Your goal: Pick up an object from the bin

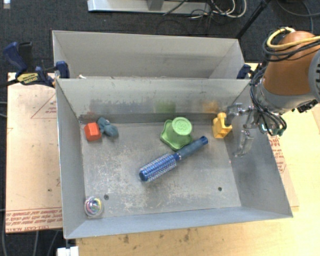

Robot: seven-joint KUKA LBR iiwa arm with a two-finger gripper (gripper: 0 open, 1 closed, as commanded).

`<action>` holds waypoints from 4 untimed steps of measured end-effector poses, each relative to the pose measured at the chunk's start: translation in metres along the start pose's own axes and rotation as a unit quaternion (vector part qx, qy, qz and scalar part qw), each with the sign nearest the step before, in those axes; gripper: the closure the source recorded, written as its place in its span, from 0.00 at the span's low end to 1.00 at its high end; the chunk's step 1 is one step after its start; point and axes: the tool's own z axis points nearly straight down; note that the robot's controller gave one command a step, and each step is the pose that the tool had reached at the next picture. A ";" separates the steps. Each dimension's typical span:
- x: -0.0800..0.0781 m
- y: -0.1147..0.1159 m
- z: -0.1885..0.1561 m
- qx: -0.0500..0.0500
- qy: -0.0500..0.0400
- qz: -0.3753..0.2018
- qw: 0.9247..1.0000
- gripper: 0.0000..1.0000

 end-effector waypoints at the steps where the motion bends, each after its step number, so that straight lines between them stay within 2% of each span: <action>1: -0.022 0.122 0.092 -0.001 -0.004 -0.051 0.999 0.00; 2: 0.023 0.168 0.089 0.000 -0.005 -0.111 0.994 0.00; 3: 0.022 0.166 0.088 0.001 -0.006 -0.111 0.994 1.00; 4: 0.029 0.170 -0.091 0.001 -0.008 -0.095 0.995 1.00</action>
Offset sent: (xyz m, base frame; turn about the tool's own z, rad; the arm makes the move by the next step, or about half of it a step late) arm 0.0206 0.1160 -0.0901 -0.0953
